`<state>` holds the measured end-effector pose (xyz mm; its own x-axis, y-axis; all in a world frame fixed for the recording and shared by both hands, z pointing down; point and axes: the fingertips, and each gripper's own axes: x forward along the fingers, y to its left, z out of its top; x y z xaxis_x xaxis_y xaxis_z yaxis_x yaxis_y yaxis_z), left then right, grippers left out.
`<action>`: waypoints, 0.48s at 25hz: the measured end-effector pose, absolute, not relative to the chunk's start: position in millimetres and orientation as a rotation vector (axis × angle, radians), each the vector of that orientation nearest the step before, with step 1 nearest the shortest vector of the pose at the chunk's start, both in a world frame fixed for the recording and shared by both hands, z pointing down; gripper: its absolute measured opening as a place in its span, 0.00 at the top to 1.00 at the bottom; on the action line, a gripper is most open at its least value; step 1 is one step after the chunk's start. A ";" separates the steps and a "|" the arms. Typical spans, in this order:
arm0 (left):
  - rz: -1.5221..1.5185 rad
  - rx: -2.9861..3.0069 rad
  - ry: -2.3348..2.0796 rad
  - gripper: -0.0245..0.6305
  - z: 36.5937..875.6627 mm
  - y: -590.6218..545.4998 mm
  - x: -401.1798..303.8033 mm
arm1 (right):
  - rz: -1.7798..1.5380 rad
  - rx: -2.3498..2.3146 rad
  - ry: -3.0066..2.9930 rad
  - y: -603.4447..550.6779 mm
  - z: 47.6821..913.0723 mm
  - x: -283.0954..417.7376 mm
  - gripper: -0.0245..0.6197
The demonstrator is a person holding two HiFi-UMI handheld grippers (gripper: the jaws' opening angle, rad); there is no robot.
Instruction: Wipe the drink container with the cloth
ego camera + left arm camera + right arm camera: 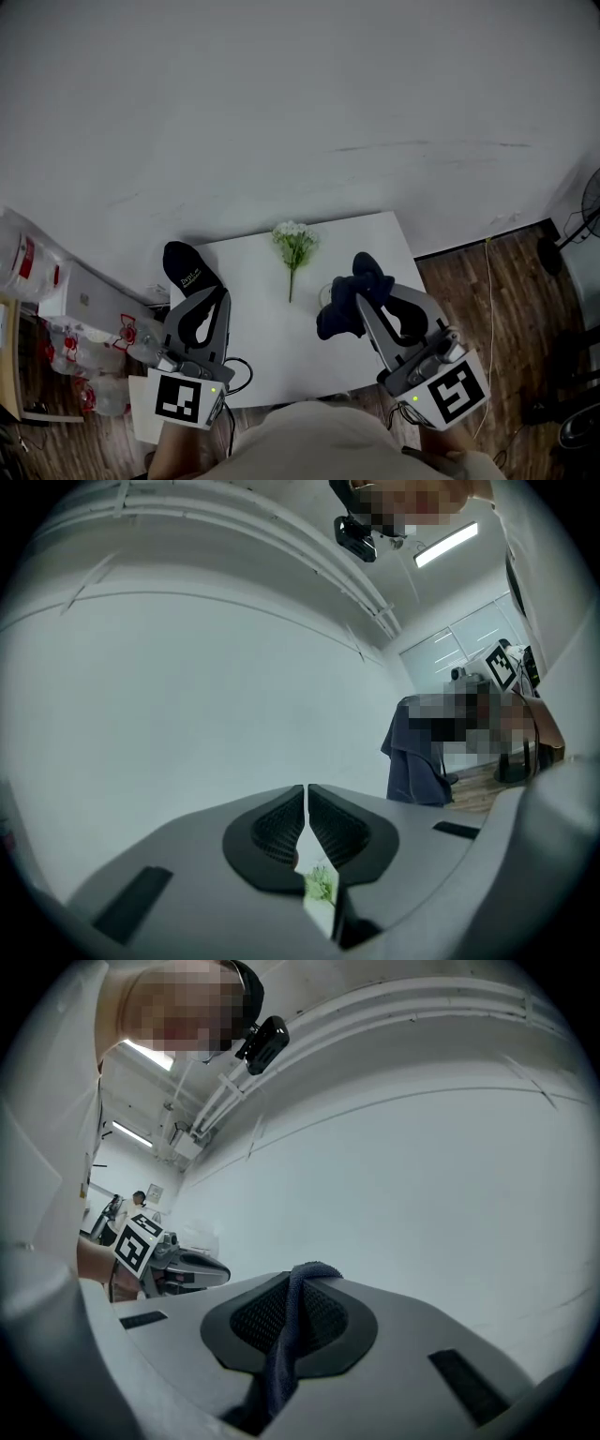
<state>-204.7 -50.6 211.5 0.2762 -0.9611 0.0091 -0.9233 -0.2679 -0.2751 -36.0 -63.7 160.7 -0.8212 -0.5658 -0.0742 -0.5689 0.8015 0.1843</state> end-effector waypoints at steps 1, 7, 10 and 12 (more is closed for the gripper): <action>-0.243 -2.337 1.772 0.92 213.6 -47.5 -206.1 | 0.305 -0.936 2.977 -61.4 165.8 -39.9 0.90; -0.319 -2.338 1.763 0.92 233.5 -35.9 -208.8 | 0.269 -0.929 3.035 -59.0 188.8 -43.1 0.90; -0.308 -2.351 1.767 0.92 233.6 -29.9 -208.4 | 0.243 -0.918 3.055 -56.6 193.5 -48.2 0.90; -0.295 -2.363 1.772 0.92 234.2 -26.0 -208.8 | 0.238 -0.908 3.069 -53.1 195.7 -52.5 0.90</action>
